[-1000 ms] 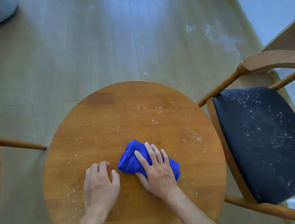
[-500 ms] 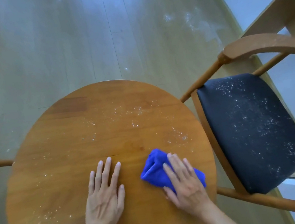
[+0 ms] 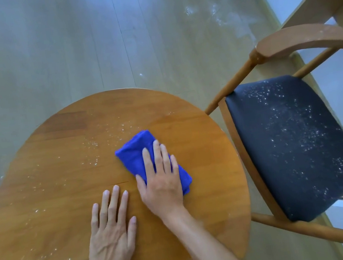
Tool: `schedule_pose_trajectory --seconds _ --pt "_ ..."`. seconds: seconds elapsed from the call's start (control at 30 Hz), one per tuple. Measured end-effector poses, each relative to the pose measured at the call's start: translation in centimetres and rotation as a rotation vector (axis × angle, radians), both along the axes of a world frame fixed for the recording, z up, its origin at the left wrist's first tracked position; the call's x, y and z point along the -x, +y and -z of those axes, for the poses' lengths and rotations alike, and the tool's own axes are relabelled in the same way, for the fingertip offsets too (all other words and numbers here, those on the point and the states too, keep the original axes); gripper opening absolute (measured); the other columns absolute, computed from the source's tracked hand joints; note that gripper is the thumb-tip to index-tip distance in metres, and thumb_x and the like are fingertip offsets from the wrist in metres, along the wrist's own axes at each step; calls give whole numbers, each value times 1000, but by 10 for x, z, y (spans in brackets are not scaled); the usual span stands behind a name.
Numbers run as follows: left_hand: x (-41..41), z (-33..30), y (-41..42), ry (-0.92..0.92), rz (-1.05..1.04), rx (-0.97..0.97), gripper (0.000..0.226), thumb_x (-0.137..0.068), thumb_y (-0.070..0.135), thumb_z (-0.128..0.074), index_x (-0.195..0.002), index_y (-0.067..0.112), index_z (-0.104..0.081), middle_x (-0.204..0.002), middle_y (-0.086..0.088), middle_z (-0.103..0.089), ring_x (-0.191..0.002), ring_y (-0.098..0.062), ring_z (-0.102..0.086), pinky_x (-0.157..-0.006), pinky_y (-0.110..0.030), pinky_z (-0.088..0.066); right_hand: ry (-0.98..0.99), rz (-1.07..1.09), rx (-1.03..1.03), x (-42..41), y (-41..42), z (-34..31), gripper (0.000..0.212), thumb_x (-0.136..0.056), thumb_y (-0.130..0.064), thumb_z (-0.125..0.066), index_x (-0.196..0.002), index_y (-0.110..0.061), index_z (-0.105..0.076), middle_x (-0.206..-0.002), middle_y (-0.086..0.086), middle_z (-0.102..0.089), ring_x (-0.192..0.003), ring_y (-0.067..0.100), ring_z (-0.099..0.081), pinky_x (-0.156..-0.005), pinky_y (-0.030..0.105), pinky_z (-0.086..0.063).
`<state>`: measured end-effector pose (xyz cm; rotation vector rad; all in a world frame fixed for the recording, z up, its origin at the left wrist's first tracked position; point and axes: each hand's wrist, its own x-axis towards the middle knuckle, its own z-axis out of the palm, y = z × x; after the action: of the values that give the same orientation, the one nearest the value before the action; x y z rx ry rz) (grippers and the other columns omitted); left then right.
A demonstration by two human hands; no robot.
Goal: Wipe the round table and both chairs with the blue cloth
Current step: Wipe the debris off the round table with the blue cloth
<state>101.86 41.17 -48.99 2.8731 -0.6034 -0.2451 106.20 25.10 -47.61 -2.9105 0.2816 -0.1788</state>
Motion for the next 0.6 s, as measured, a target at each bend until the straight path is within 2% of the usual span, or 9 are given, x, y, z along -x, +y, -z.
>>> schedule_pose_trajectory --seconds 0.07,0.13,0.17,0.23,0.3,0.37,0.43,0.5,0.6 --pt "-4 -3 0 -11 1 9 60 -100 41 -19 -148 10 -34 -160 -9 -20 -148 -27 -19 -119 -51 -16 10 -133 14 35 -29 1 58 -95 -41 -47 -144 -13 -41 -156 15 -26 -145 29 -23 -112 48 -30" --pt "-12 -6 1 -18 -15 5 59 -97 39 -25 -148 10 -34 -160 -9 -19 -148 -28 -18 -118 -52 -16 27 -144 72 60 -77 1 57 -94 -40 -48 -144 -12 -42 -156 14 -26 -145 30 -24 -112 49 -31" --pt "-16 -8 1 -18 -24 -1 60 -96 39 -27 -149 11 -34 -160 -10 -19 -148 -28 -17 -117 -53 -17 39 -77 107 64 -101 1 57 -94 -39 -48 -144 -11 -42 -156 15 -27 -144 31 -26 -111 50 -32" --pt "-21 -7 1 -19 -22 -21 60 -95 39 -28 -148 11 -35 -160 -10 -20 -148 -29 -18 -116 -54 -21 69 222 118 53 -135 -1 58 -94 -37 -45 -143 -7 -43 -153 19 -31 -139 36 -33 -107 53 -34" --pt "-23 -4 2 -17 -15 -36 61 -96 40 -27 -149 11 -34 -160 -10 -20 -148 -29 -18 -115 -55 -22 65 549 47 20 -139 -2 59 -93 -36 -43 -143 -5 -39 -151 24 -32 -136 41 -35 -104 57 -35" --pt "-24 -1 3 -27 -12 -45 61 -96 40 -27 -149 11 -33 -160 -11 -19 -148 -29 -17 -115 -54 -21 52 693 13 -24 -121 -2 60 -94 -36 -41 -145 -5 -34 -152 26 -28 -138 42 -30 -105 57 -30" --pt "-23 0 4 -30 -10 -47 61 -96 40 -28 -149 11 -33 -161 -11 -18 -148 -29 -17 -115 -55 -22 40 670 -4 -65 -90 -1 62 -95 -37 -42 -147 -6 -31 -154 25 -23 -141 40 -25 -108 55 -24" --pt "-23 1 4 -29 -9 -42 60 -97 40 -26 -149 12 -32 -161 -11 -18 -148 -29 -18 -115 -54 -22 48 558 -44 -100 -48 -1 63 -95 -38 -41 -149 -7 -29 -156 23 -18 -144 38 -19 -112 53 -19" --pt "-24 0 4 -10 -20 -41 60 -99 41 -17 -150 12 -31 -160 -11 -20 -148 -29 -18 -114 -54 -22 50 227 -56 -121 30 -2 64 -94 -39 -41 -150 -11 -28 -158 19 -15 -146 35 -15 -116 51 -16"
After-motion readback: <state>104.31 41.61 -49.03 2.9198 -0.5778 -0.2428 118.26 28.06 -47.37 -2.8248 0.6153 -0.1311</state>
